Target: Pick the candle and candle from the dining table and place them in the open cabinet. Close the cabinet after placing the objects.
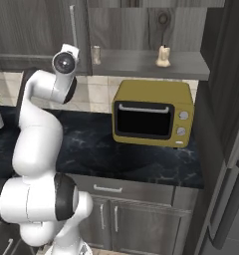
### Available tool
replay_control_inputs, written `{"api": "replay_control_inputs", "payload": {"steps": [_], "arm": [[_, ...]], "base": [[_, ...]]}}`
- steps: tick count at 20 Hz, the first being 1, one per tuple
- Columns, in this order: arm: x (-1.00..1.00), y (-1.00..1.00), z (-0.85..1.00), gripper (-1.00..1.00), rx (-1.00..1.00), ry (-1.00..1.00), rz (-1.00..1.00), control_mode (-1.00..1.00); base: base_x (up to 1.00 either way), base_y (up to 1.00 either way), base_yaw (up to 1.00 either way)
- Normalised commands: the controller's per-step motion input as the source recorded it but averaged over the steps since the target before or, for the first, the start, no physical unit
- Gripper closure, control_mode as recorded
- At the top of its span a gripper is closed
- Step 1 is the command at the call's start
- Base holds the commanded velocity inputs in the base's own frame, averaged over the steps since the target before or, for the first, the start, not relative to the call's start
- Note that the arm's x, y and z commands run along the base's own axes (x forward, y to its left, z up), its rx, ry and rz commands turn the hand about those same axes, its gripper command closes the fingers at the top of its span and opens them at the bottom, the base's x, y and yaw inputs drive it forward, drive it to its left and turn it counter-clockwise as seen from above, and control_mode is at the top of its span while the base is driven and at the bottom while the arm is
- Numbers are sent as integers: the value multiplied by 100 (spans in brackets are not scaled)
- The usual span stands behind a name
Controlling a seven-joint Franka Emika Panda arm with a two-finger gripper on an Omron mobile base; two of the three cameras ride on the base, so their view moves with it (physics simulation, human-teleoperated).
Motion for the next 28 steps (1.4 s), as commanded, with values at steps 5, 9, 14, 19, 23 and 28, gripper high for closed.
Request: {"api": "replay_control_inputs", "payload": {"steps": [5,9,14,19,23,28], "arm": [[-56,-12,0,-100,0,6,5,-100],[-56,-19,1,-100,0,3,0,-100],[-56,-17,11,-100,0,0,-2,-100],[-64,-19,4,-100,0,0,-5,-100],[-67,-16,0,-100,0,0,-3,-100],[-66,-9,0,-100,0,0,-3,-100]], "base": [[0,0,0],[0,0,0],[0,0,0],[0,0,0],[0,0,0],[0,0,0]]}}
